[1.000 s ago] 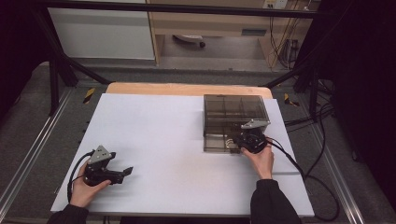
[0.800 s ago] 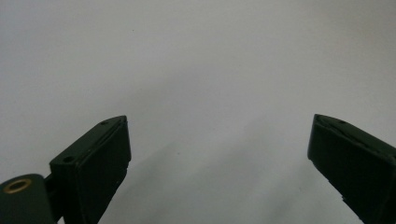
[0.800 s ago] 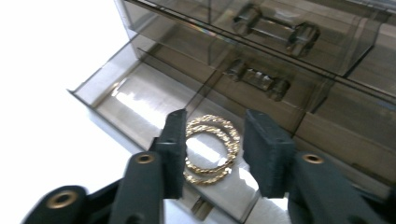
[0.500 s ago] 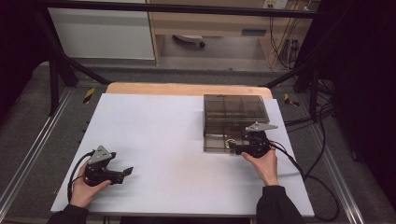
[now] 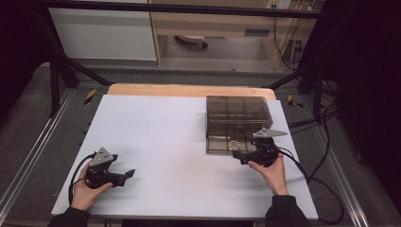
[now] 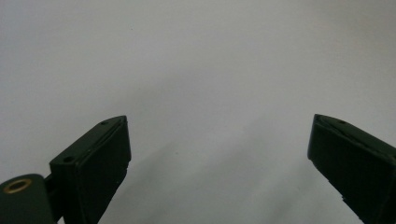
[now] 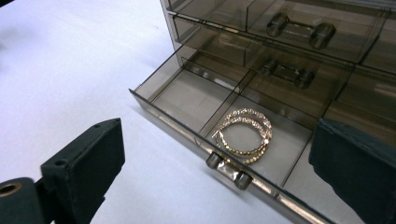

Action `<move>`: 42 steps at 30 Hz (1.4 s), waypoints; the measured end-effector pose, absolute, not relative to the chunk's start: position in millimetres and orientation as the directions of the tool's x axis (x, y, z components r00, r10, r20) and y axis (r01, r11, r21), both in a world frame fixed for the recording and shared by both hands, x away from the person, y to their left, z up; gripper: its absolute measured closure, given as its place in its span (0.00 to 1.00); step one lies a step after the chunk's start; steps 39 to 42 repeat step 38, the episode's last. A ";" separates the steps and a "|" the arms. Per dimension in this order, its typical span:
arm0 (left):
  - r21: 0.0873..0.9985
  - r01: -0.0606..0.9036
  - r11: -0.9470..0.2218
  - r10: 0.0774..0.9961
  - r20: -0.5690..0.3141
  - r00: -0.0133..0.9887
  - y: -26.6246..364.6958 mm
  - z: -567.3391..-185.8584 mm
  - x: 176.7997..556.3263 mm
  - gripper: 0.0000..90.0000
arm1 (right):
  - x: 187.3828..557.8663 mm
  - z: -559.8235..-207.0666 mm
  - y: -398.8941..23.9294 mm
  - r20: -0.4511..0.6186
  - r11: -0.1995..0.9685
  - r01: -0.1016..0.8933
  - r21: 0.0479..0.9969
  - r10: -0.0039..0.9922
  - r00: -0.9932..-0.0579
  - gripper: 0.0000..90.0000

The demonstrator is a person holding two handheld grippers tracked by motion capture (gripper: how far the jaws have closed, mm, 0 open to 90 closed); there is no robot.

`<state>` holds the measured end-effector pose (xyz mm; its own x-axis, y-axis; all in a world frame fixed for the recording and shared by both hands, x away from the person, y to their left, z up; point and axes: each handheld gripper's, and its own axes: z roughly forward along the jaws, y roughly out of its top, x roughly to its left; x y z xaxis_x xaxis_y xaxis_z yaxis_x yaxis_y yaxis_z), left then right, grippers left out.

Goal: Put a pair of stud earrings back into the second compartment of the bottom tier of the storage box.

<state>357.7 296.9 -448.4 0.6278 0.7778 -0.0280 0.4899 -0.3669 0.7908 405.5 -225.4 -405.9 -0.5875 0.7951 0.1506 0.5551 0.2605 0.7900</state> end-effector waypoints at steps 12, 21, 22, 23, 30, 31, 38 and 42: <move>0.789 0.490 -0.371 0.776 -0.026 0.631 296.5 -448.4 357.5 0.06 | 387.2 -416.0 -238.3 0.157 0.274 0.542 0.794 0.769 -0.619 0.01; 0.788 0.489 -0.374 0.774 -0.024 0.632 296.1 -448.6 357.3 0.06 | 374.9 -429.0 -255.5 0.157 0.273 0.532 0.802 0.762 -0.629 0.01; 0.787 0.489 -0.375 0.774 -0.025 0.633 295.9 -448.7 357.2 0.06 | 373.8 -430.5 -257.5 0.162 0.269 0.535 0.801 0.762 -0.626 0.01; 0.787 0.489 -0.376 0.774 -0.024 0.633 295.8 -448.7 357.2 0.06 | 372.7 -431.7 -259.9 0.166 0.268 0.538 0.799 0.762 -0.626 0.01; 0.788 0.488 -0.375 0.771 -0.027 0.636 295.9 -448.3 356.9 0.06 | 367.1 -441.4 -273.3 0.174 0.265 0.551 0.792 0.766 -0.619 0.01; 0.788 0.487 -0.376 0.771 -0.026 0.637 295.7 -448.2 356.8 0.06 | 365.7 -442.3 -274.4 0.181 0.259 0.557 0.789 0.768 -0.614 0.01; 0.788 0.486 -0.377 0.768 -0.027 0.639 295.1 -448.1 356.6 0.06 | 362.2 -445.4 -281.0 0.184 0.260 0.560 0.787 0.767 -0.615 0.01; 0.788 0.486 -0.377 0.768 -0.027 0.639 295.1 -448.1 356.6 0.06 | 362.2 -445.4 -281.0 0.184 0.260 0.560 0.787 0.767 -0.615 0.01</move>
